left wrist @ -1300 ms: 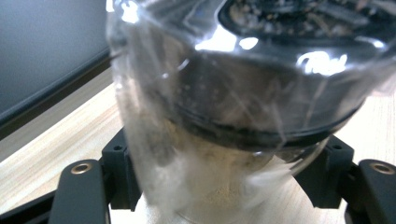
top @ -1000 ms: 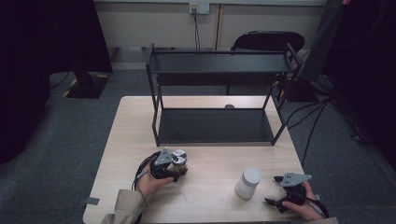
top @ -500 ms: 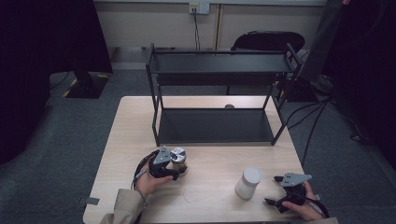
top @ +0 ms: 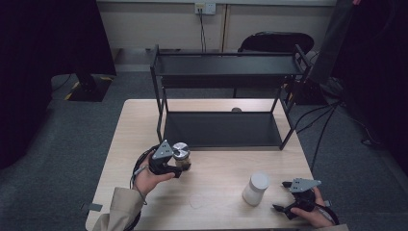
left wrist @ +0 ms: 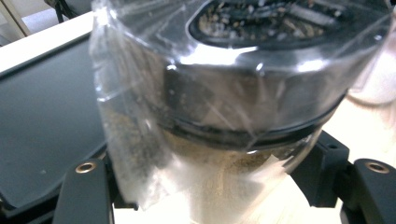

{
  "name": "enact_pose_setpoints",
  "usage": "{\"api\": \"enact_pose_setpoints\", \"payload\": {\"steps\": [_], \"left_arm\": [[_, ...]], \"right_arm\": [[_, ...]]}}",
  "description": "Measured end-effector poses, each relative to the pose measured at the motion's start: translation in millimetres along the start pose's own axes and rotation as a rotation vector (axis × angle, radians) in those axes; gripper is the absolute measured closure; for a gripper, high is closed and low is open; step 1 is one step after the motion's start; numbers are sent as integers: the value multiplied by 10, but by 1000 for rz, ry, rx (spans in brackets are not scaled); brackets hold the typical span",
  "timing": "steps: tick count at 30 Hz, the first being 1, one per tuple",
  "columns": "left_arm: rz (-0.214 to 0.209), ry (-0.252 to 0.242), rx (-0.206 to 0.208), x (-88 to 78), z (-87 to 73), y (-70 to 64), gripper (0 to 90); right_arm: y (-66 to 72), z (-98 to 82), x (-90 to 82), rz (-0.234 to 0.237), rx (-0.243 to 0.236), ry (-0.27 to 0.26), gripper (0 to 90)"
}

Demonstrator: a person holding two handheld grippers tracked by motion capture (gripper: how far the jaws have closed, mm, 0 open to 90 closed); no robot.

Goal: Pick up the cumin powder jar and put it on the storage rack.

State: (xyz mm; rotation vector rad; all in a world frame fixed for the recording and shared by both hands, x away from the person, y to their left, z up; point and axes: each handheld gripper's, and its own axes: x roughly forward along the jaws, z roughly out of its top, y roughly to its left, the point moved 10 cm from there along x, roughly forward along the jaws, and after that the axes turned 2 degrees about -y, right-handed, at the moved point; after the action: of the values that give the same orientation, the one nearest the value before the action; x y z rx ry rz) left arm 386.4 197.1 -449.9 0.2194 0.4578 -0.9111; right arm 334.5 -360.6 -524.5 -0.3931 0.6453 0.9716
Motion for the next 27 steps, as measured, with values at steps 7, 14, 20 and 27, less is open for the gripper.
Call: {"api": "enact_pose_setpoints", "payload": {"steps": [7, 14, 20, 27], "left_arm": [[-15, -8, -12, -75, 228, 74, 307], [-12, -15, -10, -160, 499, 163, 307], [-8, -6, 7, -213, 735, 235, 307], [9, -5, -2, -251, 948, 298, 307]], "right_arm": [[0, 0, 0, 0, 0, 0, 0], [0, 0, 0, 0, 0, 0, 0], [0, 0, 0, 0, 0, 0, 0], [0, 0, 0, 0, 0, 0, 0]]}}
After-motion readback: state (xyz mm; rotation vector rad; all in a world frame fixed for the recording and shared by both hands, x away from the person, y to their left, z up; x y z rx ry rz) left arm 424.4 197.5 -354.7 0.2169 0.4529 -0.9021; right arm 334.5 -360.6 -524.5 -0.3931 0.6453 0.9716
